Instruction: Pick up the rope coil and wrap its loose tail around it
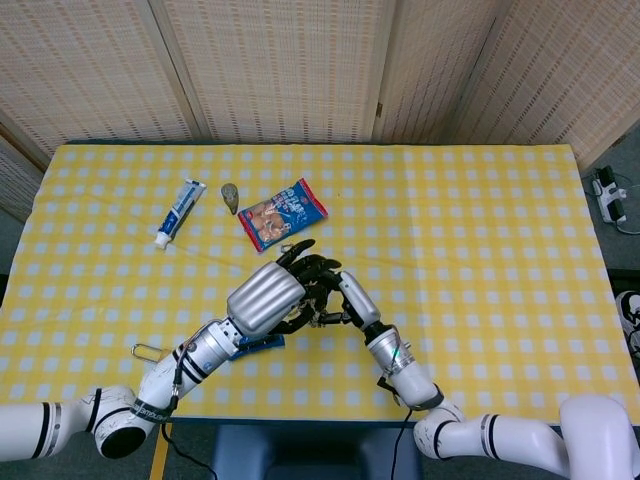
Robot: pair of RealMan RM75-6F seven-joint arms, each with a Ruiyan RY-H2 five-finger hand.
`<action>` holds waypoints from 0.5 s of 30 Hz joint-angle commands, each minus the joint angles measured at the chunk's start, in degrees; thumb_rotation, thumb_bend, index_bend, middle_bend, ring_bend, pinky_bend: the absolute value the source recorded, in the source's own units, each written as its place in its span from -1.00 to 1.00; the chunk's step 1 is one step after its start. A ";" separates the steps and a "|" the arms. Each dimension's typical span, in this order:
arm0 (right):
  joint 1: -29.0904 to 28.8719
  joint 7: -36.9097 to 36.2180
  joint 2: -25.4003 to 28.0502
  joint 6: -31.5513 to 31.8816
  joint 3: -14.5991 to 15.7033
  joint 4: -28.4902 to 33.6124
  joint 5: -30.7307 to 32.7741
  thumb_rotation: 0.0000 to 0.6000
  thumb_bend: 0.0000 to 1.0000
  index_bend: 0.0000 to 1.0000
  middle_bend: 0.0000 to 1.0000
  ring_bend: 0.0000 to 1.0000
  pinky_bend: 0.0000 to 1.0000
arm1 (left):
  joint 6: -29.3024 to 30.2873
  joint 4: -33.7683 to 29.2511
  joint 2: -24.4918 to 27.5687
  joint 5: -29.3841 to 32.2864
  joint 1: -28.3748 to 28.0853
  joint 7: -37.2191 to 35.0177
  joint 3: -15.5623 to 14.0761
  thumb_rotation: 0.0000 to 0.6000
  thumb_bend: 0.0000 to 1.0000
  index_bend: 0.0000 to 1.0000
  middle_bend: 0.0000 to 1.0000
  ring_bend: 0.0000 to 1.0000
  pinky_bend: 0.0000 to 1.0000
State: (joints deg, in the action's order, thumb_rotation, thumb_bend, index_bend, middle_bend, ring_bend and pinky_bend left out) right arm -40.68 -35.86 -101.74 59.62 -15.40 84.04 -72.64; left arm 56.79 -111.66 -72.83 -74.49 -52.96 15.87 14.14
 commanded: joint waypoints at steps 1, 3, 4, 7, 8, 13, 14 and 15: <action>1.74 -3.35 -2.37 3.71 -2.19 -2.41 -0.62 1.00 0.47 0.62 0.36 0.51 0.21 | 2.99 0.09 0.98 -3.77 2.71 -3.76 -1.64 1.00 0.14 0.15 -0.72 -0.67 -0.99; 2.45 -5.76 -3.28 5.66 -3.39 -3.53 -0.98 1.00 0.47 0.63 0.36 0.50 0.21 | 4.66 0.48 1.62 -5.78 4.36 -6.40 -2.61 1.00 0.14 0.16 -0.73 -0.67 -0.99; 2.68 -6.82 -3.50 6.14 -3.83 -3.85 -1.03 1.00 0.47 0.63 0.36 0.50 0.21 | 5.29 0.67 1.91 -6.55 5.02 -7.58 -3.00 1.00 0.14 0.16 -0.73 -0.67 -0.99; 3.35 -10.65 -3.59 7.11 -4.84 -4.32 -1.67 1.00 0.47 0.63 0.37 0.51 0.22 | 6.71 1.54 2.86 -8.59 6.95 -11.10 -4.43 1.00 0.14 0.16 -0.73 -0.67 -0.99; 3.63 -12.28 -3.55 7.76 -5.08 -4.37 -2.39 1.00 0.47 0.64 0.37 0.52 0.22 | 7.00 2.00 3.19 -9.15 7.58 -12.42 -4.96 1.00 0.14 0.16 -0.73 -0.67 -0.99; 4.41 -16.54 -2.10 9.44 -4.44 -4.02 -6.03 1.00 0.48 0.64 0.37 0.52 0.22 | 7.39 4.37 4.33 -9.54 9.54 -16.99 -6.27 1.00 0.14 0.17 -0.73 -0.67 -0.99; 4.56 -17.38 -1.47 9.60 -4.34 -3.67 -6.67 1.00 0.48 0.64 0.37 0.53 0.22 | 7.57 5.05 4.49 -9.40 10.00 -18.07 -6.39 1.00 0.14 0.17 -0.73 -0.67 -0.99; 4.70 -17.87 -1.02 9.81 -4.30 -3.45 -7.08 1.00 0.48 0.64 0.37 0.53 0.22 | 7.65 5.55 4.61 -9.25 10.32 -18.89 -6.47 1.00 0.14 0.17 -0.73 -0.67 -0.99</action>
State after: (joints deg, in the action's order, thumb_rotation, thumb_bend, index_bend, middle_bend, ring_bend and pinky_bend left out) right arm -36.37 -52.94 -103.48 68.91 -19.81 80.24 -78.94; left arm 64.05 -107.18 -68.70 -83.77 -43.51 -1.67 8.12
